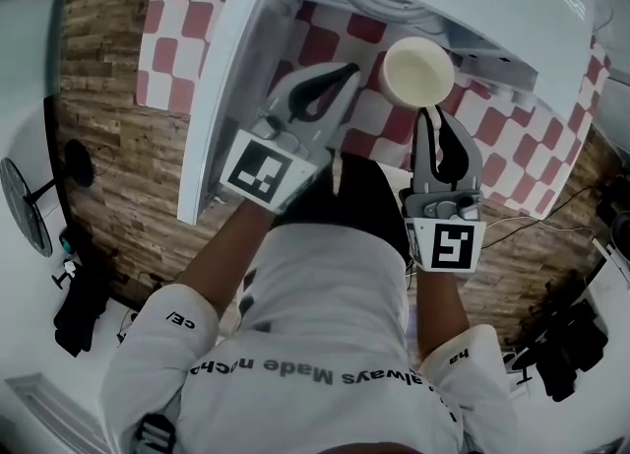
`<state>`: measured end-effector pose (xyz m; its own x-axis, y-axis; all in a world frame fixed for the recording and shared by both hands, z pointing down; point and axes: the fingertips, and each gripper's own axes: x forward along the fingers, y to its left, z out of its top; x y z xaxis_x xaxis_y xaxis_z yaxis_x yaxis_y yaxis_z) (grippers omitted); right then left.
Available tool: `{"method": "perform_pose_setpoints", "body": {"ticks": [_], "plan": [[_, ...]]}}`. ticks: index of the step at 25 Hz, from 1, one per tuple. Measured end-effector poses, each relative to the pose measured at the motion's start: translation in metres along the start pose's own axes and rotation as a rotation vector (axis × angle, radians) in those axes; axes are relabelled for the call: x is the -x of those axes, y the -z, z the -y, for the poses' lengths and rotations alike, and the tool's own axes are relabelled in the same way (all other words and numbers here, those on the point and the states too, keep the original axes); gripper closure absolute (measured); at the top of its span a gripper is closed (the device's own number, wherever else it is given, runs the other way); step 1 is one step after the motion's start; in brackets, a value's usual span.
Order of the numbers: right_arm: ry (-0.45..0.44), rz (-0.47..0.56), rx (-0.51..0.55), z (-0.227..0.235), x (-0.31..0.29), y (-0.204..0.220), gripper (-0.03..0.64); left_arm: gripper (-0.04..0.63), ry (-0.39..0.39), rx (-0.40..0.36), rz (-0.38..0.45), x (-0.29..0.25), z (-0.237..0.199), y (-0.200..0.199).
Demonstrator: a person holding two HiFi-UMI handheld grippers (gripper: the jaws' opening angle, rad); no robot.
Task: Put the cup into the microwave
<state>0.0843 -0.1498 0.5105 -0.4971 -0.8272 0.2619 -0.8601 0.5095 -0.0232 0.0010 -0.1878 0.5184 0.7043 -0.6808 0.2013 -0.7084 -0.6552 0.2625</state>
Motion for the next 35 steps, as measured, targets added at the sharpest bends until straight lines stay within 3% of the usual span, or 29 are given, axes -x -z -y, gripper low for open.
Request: {"method": "perform_pose_setpoints", "body": {"ticks": [25, 35], "plan": [[0.087, 0.01, -0.032, 0.028, -0.072, 0.028, 0.578, 0.591, -0.033, -0.029, -0.026, -0.047, -0.049, 0.03], [0.095, 0.007, -0.036, 0.045, -0.101, 0.037, 0.578, 0.591, -0.08, -0.004, -0.017, -0.075, -0.071, 0.034]]}}
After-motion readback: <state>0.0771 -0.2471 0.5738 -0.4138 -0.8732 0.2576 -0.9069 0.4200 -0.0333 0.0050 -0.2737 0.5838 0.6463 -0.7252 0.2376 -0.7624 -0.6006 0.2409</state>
